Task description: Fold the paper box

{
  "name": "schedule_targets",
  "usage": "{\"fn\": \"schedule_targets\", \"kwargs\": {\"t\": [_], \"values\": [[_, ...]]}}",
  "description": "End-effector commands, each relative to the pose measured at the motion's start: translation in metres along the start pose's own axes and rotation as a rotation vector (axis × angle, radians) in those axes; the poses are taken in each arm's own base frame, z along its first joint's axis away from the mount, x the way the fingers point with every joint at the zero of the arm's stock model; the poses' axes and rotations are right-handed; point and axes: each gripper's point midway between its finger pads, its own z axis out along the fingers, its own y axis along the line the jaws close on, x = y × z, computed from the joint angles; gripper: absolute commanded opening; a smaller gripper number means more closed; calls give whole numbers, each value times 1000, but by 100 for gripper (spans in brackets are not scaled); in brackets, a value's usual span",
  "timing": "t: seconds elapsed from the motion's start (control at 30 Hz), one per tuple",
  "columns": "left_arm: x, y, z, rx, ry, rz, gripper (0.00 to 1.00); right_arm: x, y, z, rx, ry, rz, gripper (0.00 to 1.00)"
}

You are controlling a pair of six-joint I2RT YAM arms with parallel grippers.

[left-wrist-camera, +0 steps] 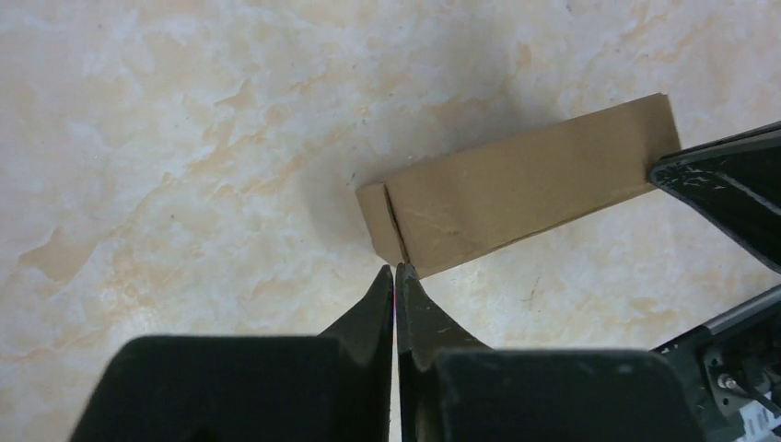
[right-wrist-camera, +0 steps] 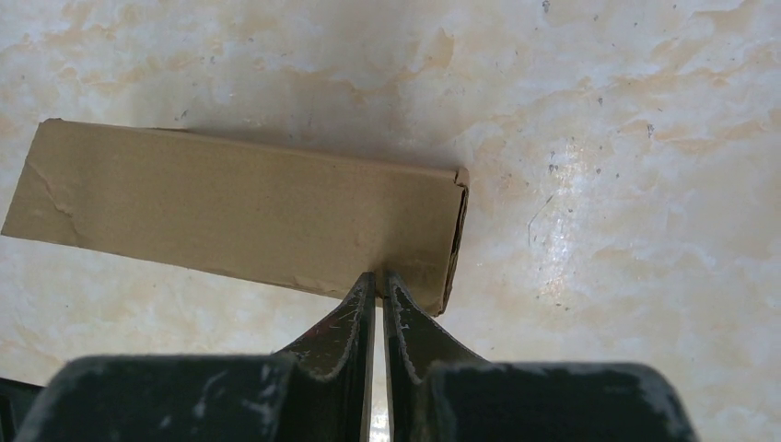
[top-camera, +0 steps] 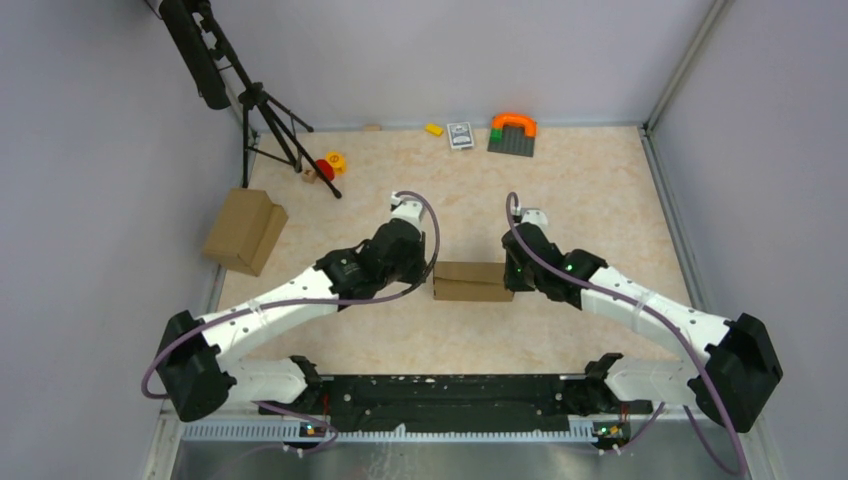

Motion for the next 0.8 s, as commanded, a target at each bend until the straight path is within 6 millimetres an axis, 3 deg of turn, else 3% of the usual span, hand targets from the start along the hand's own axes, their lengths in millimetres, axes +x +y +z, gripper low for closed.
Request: {"fn": "schedule_targets", "kwargs": {"t": [0.0, 0.2, 0.53, 0.77], "values": [[-27, -31, -4, 168, -42, -34, 0, -3, -7, -2, 43, 7, -26, 6], [-25, -35, 14, 204, -9, -50, 0, -1, -6, 1, 41, 18, -25, 6], [44, -13, 56, 132, 165, -79, 0, -3, -3, 1, 30, 17, -25, 6], [46, -8, 57, 112, 165, -73, 0, -31, 2, -20, 27, -41, -41, 6]]}}
